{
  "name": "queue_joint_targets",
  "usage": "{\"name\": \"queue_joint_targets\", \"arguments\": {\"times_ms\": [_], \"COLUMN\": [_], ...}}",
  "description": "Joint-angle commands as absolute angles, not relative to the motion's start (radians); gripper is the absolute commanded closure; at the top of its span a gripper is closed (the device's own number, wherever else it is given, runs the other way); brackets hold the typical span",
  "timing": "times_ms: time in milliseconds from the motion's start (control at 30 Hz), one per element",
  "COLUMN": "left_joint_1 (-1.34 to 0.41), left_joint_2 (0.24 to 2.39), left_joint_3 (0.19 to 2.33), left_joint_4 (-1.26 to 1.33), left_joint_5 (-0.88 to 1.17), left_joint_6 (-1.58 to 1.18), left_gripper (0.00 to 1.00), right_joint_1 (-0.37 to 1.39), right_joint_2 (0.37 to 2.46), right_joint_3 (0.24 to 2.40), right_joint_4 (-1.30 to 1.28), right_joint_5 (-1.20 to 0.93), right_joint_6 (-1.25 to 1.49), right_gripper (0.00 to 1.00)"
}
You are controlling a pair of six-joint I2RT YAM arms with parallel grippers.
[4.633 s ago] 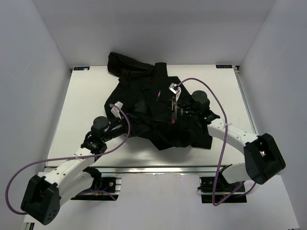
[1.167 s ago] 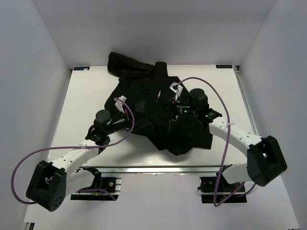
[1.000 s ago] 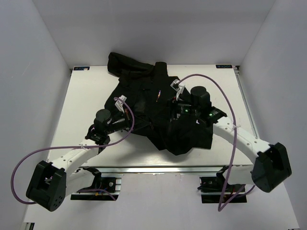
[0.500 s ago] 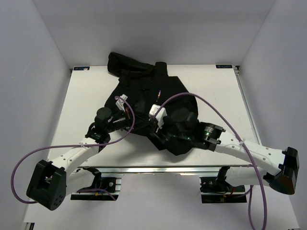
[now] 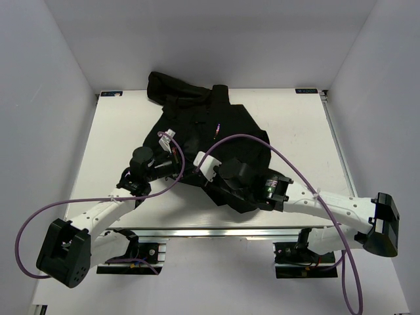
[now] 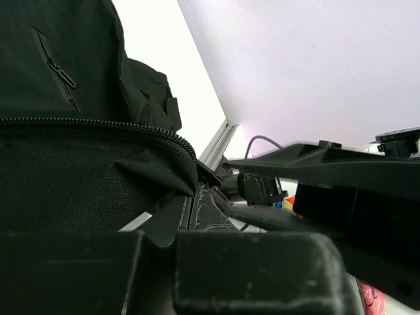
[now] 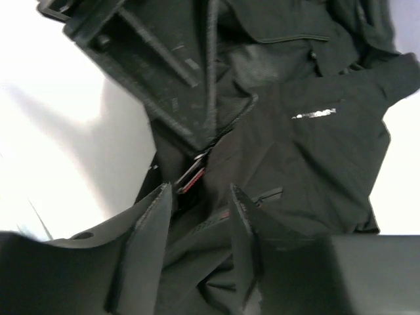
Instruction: Zip up the jacket
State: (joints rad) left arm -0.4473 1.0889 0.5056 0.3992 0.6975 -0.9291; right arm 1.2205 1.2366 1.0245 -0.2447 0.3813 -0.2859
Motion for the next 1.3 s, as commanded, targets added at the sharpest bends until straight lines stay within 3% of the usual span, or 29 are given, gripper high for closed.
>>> {"name": "queue_joint_targets", "arguments": {"times_ms": [0, 67, 300, 500, 700, 767, 833, 1267], "left_joint_1": [-0.451, -0.451, -0.451, -0.451, -0.451, -0.451, -0.451, -0.451], "left_joint_2": [1.085, 1.086, 1.08, 1.081, 1.078, 1.078, 1.08, 1.114], "left_joint_3": [0.548, 0.551, 0.558, 0.566, 0.58, 0.583, 0.586, 0.623], "left_joint_4": [0.397, 0.394, 0.361, 0.351, 0.319, 0.313, 0.311, 0.118], "left_joint_5": [0.719, 0.721, 0.719, 0.738, 0.745, 0.749, 0.759, 0.834], "left_joint_6": [-0.922, -0.919, -0.902, -0.897, -0.881, -0.874, -0.871, -0.827], "left_gripper": [1.0, 1.0, 1.0, 1.0, 1.0, 1.0, 1.0, 1.0], "right_joint_1": [1.229, 1.229, 1.227, 1.227, 1.227, 1.227, 1.227, 1.221], "right_joint_2": [1.239, 1.239, 1.244, 1.27, 1.293, 1.299, 1.31, 1.381], "right_joint_3": [1.026, 1.026, 1.016, 1.022, 1.034, 1.04, 1.045, 1.072], "right_joint_4": [-0.164, -0.161, -0.123, -0.112, -0.14, -0.14, -0.135, -0.011], "right_joint_5": [0.44, 0.442, 0.466, 0.454, 0.425, 0.431, 0.445, 0.764], "right_joint_6": [-0.299, -0.299, -0.285, -0.282, -0.281, -0.281, -0.279, -0.334], "right_gripper": [0.64, 0.74, 0.9, 0.9, 0.83, 0.88, 1.0, 1.0]}}
